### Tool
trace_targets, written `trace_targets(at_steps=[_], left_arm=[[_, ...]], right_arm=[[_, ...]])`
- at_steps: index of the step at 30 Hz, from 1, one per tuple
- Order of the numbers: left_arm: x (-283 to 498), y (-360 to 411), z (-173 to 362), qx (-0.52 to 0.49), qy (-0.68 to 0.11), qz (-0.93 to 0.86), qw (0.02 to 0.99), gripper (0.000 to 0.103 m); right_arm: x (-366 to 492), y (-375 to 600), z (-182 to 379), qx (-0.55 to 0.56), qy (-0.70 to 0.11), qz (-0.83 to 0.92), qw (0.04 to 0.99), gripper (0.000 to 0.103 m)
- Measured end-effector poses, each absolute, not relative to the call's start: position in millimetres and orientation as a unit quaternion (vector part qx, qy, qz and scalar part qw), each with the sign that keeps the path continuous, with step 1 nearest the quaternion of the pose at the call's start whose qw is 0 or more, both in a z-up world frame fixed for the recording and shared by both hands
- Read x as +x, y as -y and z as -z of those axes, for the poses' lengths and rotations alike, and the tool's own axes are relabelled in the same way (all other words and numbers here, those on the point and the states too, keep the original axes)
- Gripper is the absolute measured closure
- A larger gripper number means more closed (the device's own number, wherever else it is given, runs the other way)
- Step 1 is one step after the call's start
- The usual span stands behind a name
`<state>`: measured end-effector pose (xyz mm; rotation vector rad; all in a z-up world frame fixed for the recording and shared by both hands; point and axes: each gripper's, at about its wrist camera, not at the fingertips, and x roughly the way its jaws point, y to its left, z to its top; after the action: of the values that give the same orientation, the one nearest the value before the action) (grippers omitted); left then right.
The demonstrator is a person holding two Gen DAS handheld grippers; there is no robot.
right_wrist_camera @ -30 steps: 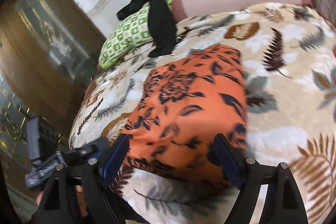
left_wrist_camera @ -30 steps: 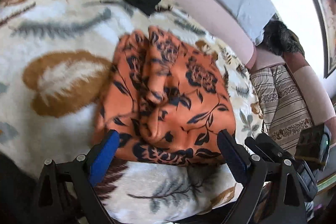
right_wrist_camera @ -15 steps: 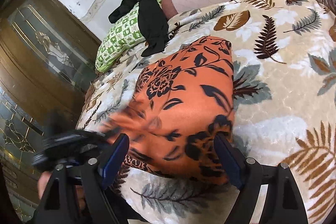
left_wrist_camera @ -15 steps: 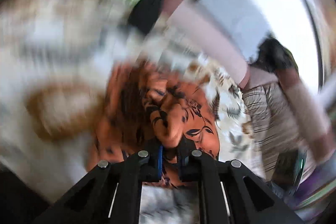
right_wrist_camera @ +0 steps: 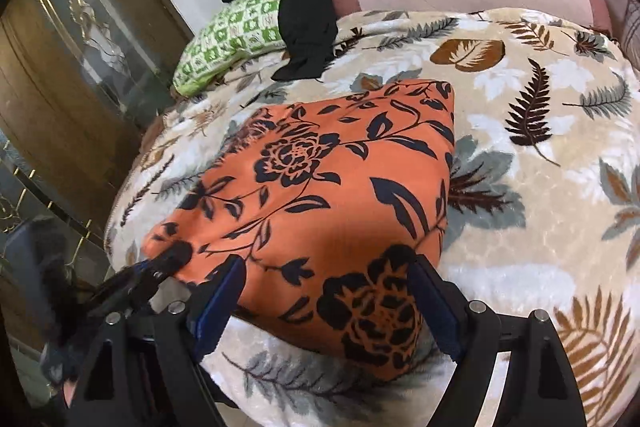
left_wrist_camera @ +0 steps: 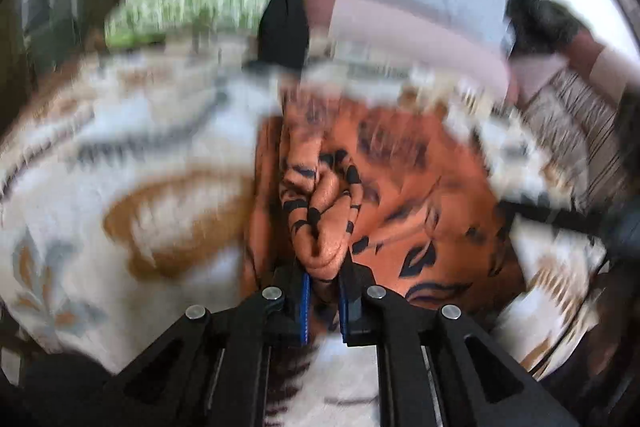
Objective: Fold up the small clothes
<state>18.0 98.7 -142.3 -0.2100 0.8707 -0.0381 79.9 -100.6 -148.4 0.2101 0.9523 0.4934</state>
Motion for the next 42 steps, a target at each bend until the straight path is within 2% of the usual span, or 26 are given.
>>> trace_targets(at_steps=[1, 5, 11, 17, 21, 22, 23, 24, 25, 26, 30, 34, 37, 38, 39, 40, 42], left_arm=[[21.7, -103.4, 158.5, -0.123, -0.449, 0.017, 0.885, 0.091], [13.3, -100.1, 147.6, -0.095, -0.424, 0.019, 0.9, 0.091], [5.3, -90.4, 150.1, -0.048, -0.417, 0.015, 0.907, 0.091], [-1.3, -78.0, 150.3, -0.002, -0.405, 0.012, 0.914, 0.091], [0.7, -80.4, 149.5, -0.002, -0.402, 0.018, 0.915, 0.091], [1.5, -80.8, 149.6, -0.004, -0.403, 0.018, 0.915, 0.091], [2.8, -81.3, 149.4, -0.006, -0.403, 0.019, 0.915, 0.091], [2.7, -82.4, 149.0, -0.009, -0.402, 0.02, 0.915, 0.091], [2.3, -83.2, 148.2, -0.011, -0.4, 0.022, 0.916, 0.091], [1.7, -84.8, 147.1, -0.014, -0.398, 0.023, 0.917, 0.091], [-10.2, -90.3, 136.0, -0.02, -0.377, 0.022, 0.926, 0.091], [-21.6, -92.1, 125.4, -0.019, -0.36, 0.015, 0.933, 0.091], [-11.2, -95.7, 142.2, -0.034, -0.403, 0.011, 0.914, 0.09], [-8.0, -97.8, 147.8, -0.041, -0.415, 0.01, 0.909, 0.09], [-5.8, -99.4, 151.5, -0.047, -0.422, 0.01, 0.905, 0.088], [-5.7, -99.9, 151.5, -0.048, -0.419, 0.009, 0.907, 0.087], [-6.6, -97.8, 150.9, -0.04, -0.414, 0.007, 0.909, 0.086]], right_arm=[[84.1, 98.4, 146.9, 0.097, -0.457, -0.228, 0.854, 0.018], [110.0, 66.6, 120.2, 0.045, -0.461, -0.234, 0.855, 0.018], [199.9, -54.2, 103.6, -0.072, -0.545, -0.237, 0.801, 0.018], [254.2, -131.0, 156.1, -0.137, -0.647, -0.171, 0.73, 0.018], [262.7, -130.1, 178.4, -0.163, -0.664, -0.112, 0.722, 0.019], [263.0, -127.6, 177.6, -0.166, -0.662, -0.106, 0.723, 0.023], [263.4, -125.3, 177.3, -0.173, -0.663, -0.099, 0.722, 0.043], [264.4, -121.7, 175.4, -0.171, -0.664, -0.098, 0.721, 0.052], [265.2, -118.2, 172.1, -0.163, -0.664, -0.102, 0.723, 0.056], [264.7, -114.3, 167.7, -0.155, -0.661, -0.105, 0.727, 0.066], [257.1, -96.9, 147.6, -0.11, -0.641, -0.13, 0.748, 0.079], [243.4, -83.1, 122.1, -0.062, -0.621, -0.172, 0.762, 0.079], [244.6, -107.5, 130.6, -0.052, -0.615, -0.215, 0.757, 0.075], [246.0, -112.1, 142.7, -0.056, -0.622, -0.233, 0.746, 0.067], [246.3, -114.5, 151.0, -0.058, -0.627, -0.234, 0.741, 0.04], [245.3, -112.7, 155.5, -0.048, -0.619, -0.237, 0.747, 0.034], [240.1, -105.0, 150.8, -0.028, -0.595, -0.247, 0.764, 0.034]])
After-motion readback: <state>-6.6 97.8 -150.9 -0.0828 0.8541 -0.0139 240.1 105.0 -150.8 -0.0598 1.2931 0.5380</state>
